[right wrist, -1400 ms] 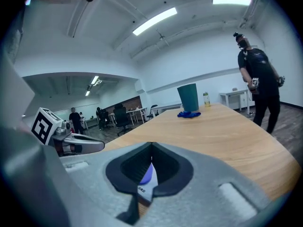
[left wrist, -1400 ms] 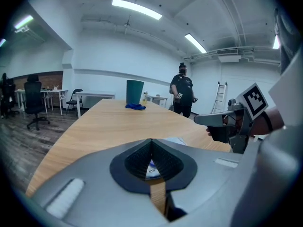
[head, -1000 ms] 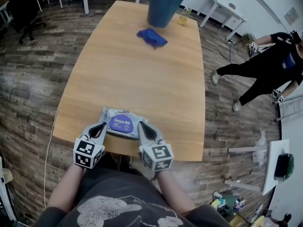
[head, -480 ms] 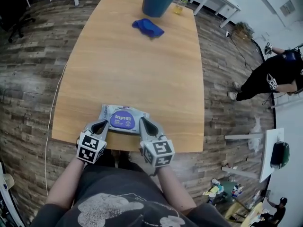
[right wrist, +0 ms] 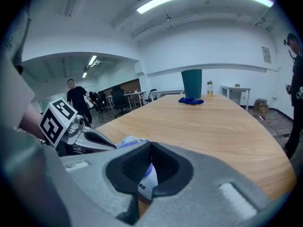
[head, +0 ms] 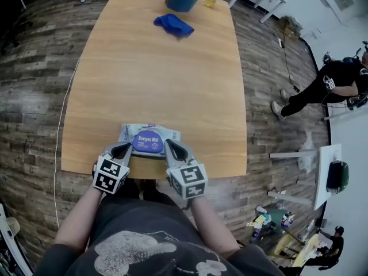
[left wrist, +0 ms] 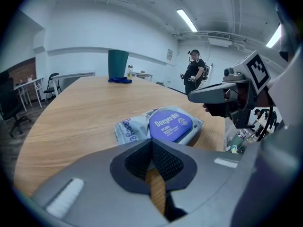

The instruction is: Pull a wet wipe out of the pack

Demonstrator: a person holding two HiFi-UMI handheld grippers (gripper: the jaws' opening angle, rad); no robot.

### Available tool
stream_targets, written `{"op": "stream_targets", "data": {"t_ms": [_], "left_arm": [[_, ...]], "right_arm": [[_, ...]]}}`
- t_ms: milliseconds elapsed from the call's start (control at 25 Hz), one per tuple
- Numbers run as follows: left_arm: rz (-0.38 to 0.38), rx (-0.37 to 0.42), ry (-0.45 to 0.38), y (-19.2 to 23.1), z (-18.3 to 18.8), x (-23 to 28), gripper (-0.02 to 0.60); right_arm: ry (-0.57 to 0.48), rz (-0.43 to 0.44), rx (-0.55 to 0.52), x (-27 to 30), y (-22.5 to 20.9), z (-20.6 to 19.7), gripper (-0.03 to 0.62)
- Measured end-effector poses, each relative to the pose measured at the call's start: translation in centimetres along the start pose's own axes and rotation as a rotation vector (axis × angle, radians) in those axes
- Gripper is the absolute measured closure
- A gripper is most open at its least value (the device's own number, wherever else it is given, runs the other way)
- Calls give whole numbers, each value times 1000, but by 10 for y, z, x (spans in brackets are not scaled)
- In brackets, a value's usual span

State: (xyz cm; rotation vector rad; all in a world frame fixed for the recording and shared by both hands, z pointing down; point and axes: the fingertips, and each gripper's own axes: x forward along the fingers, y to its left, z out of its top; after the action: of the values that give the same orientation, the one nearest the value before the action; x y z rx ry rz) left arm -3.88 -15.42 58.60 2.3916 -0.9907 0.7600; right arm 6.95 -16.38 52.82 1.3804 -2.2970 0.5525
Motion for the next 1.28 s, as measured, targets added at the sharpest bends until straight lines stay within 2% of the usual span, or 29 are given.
{"op": "stream_targets", "data": {"t_ms": [200,480,640,760,1080,1280], "left_arm": [[-1,13,-1,1,0,4,565],[-34,-2,55,0,-8,5,565],[-35,-7,51,1,-6,4,565],[-26,1,44,1,-5,5,565],[-41,-14,70,1,-9,8,565],[-41,-16,82,1,-9,9,565]], "right_arm": [[33,7,-48,4,4,-3,598],[98,92,-216,11,24,-12,492],[151,154,-320,16,34,-18,388],[201,185,-392,21,37,-27,344],[293,255,-556,46,44,-47,298],[327,283,-555,50,43,-49,293]]}}
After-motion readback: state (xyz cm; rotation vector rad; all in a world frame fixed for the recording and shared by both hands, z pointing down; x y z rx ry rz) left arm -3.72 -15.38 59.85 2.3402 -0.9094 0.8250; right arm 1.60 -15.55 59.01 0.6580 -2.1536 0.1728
